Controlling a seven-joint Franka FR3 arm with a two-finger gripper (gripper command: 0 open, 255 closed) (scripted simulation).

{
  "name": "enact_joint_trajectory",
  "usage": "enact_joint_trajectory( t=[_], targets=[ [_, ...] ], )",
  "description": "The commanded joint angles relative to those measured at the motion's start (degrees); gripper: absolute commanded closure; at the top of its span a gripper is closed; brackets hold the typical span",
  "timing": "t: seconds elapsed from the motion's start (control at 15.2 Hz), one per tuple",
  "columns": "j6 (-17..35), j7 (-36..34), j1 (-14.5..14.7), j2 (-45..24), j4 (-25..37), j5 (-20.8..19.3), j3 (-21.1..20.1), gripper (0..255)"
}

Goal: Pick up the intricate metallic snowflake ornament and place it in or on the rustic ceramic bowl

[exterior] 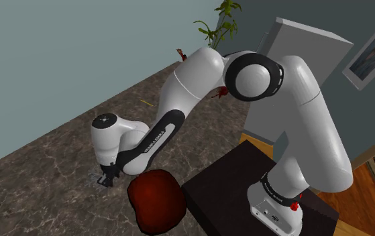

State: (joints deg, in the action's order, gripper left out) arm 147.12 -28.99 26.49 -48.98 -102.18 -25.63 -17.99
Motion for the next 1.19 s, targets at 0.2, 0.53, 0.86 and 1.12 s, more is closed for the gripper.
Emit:
enact_joint_trajectory(
  t=[0.2, 0.53, 0.86, 1.12],
  targets=[
    [-1.86, 0.6, -0.98, 3.2, -1.51, 0.97, -1.22, 255],
    [-3.89, 1.29, -1.97, 6.41, -2.75, 2.1, -2.52, 255],
    [-6.07, 2.06, -2.95, 9.5, -3.66, 3.36, -3.83, 255],
    [-7.91, 2.73, -3.7, 11.87, -4.17, 4.44, -4.85, 255]
  ],
)
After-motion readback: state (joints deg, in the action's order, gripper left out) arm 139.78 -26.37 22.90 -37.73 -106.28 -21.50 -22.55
